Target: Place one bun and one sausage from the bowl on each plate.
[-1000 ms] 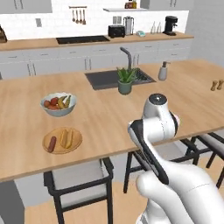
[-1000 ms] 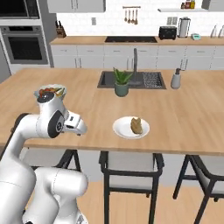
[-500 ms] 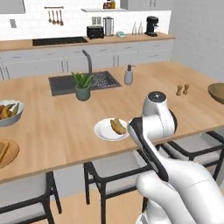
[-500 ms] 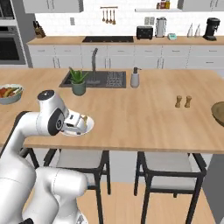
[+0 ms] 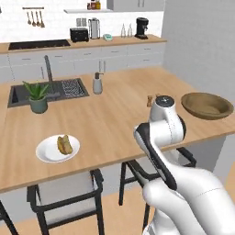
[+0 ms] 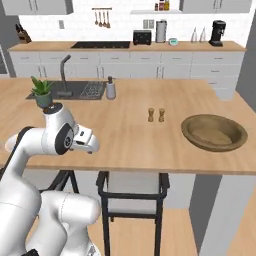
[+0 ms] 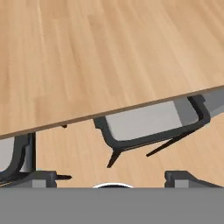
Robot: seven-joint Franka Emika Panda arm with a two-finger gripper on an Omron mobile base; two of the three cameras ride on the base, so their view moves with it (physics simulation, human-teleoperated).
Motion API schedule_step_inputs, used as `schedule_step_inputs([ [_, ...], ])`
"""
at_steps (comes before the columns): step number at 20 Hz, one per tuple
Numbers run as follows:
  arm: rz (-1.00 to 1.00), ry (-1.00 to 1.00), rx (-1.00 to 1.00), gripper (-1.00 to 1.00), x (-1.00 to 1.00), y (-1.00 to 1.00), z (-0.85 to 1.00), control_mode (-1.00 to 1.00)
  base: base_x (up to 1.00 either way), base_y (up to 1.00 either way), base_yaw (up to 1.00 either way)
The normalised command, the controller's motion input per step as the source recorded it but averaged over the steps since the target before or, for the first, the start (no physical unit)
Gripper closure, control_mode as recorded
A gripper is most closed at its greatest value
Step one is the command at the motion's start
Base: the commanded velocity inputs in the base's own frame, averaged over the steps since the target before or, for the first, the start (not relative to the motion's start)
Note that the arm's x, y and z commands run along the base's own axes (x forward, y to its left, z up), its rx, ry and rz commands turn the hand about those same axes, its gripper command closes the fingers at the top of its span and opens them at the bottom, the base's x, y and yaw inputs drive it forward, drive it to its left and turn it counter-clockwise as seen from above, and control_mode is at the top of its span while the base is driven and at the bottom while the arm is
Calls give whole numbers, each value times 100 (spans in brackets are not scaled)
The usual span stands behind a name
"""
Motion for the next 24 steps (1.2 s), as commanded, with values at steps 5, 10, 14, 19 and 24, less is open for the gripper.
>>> schedule_step_inputs([
  [5,0,0,0,-100,0,0,0,100,30,-100,0],
  [10,0,0,0,-100,0,0,0,100,50,-94,1],
  [14,0,0,0,-100,0,0,0,100,59,-48,18],
  [19,0,0,0,-100,0,0,0,100,31,-62,34],
  [24,0,0,0,-100,0,0,0,100,21,-87,28],
])
